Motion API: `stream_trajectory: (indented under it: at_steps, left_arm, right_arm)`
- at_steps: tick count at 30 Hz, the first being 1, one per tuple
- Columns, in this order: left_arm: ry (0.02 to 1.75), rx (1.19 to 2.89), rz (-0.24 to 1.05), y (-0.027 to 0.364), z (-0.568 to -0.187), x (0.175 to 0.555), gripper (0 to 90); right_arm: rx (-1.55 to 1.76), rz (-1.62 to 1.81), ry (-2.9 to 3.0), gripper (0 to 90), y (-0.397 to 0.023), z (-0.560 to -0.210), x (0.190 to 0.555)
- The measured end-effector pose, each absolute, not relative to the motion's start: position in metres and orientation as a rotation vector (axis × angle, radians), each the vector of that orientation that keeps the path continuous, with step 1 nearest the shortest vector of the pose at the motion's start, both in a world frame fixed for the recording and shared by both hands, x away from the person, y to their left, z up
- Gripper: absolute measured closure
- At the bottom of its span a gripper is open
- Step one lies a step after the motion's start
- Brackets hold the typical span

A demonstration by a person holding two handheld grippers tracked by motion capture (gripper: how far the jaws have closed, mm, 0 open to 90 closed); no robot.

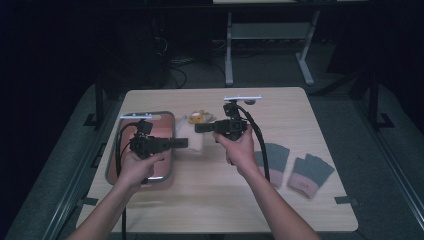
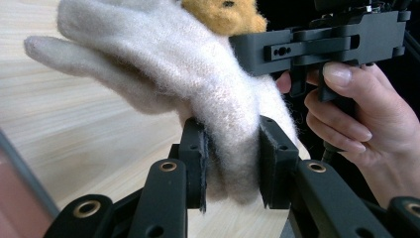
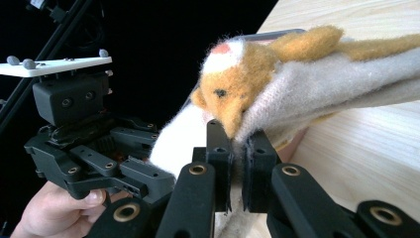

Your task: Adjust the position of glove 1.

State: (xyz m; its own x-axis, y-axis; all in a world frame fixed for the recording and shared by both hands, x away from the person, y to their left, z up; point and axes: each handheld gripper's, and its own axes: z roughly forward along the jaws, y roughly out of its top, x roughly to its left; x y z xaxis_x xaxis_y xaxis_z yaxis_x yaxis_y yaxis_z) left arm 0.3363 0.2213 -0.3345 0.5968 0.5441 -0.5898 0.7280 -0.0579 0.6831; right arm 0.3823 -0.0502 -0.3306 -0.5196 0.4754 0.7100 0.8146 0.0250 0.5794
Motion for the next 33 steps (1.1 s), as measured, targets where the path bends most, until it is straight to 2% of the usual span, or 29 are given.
stream_trajectory:
  at_steps: [33]
  left_arm:
    - [1.099, 1.662, -0.159, 0.287, -0.313, 0.333, 68.4]
  right_arm:
    - [-1.17, -1.469, -2.019, 84.1, 0.017, -0.307, 0.405]
